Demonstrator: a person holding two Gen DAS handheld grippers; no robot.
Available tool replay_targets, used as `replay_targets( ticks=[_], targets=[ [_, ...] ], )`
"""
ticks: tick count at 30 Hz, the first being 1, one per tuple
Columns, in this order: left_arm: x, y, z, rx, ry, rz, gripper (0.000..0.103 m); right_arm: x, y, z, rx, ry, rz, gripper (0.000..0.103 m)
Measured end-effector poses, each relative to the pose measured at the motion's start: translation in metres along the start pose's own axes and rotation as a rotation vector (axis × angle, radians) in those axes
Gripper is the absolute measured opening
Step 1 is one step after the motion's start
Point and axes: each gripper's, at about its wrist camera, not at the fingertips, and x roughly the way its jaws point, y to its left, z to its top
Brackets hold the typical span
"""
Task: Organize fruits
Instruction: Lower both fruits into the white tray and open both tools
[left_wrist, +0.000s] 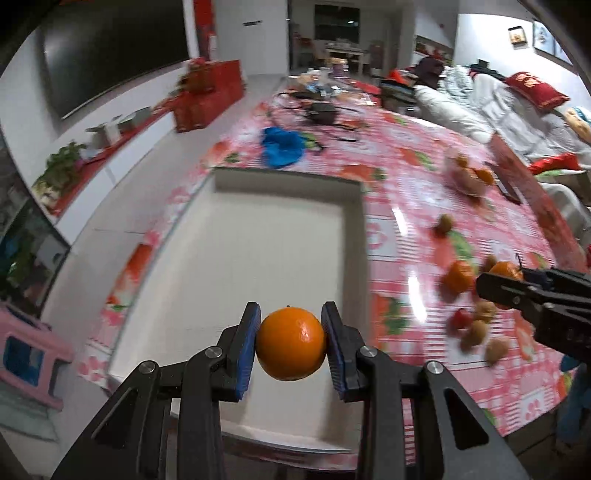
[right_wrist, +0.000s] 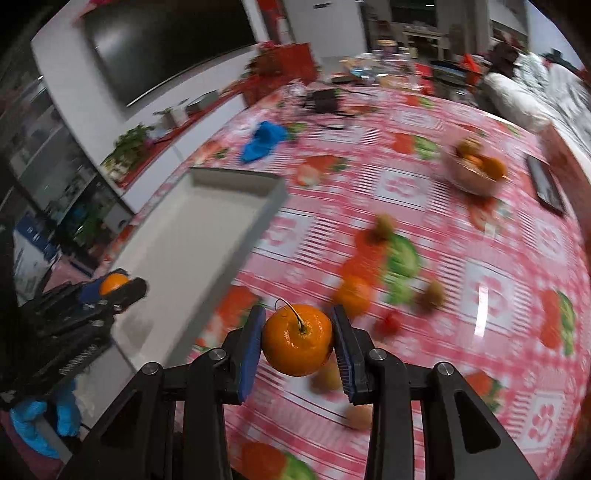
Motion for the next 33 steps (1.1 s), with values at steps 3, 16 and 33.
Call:
replay_targets(
  ticks=[3,16,33],
  targets=[
    [0.01,0.016,-0.004,-0.016,0.018,0.028,0.037,0.018,0.029,0.011,-0.04,0.023,0.04,0.038],
    [0.045,0.043,-0.016,-0.034,0.097,0.033,0.037,0.092,0.09,0.033,-0.102,0.142,0.09,0.038],
    [0.028,0.024,-0.009,0.009,0.043,0.01,0.072,0.076,0.088,0.035,-0.139,0.111,0.034,0.084]
  ],
)
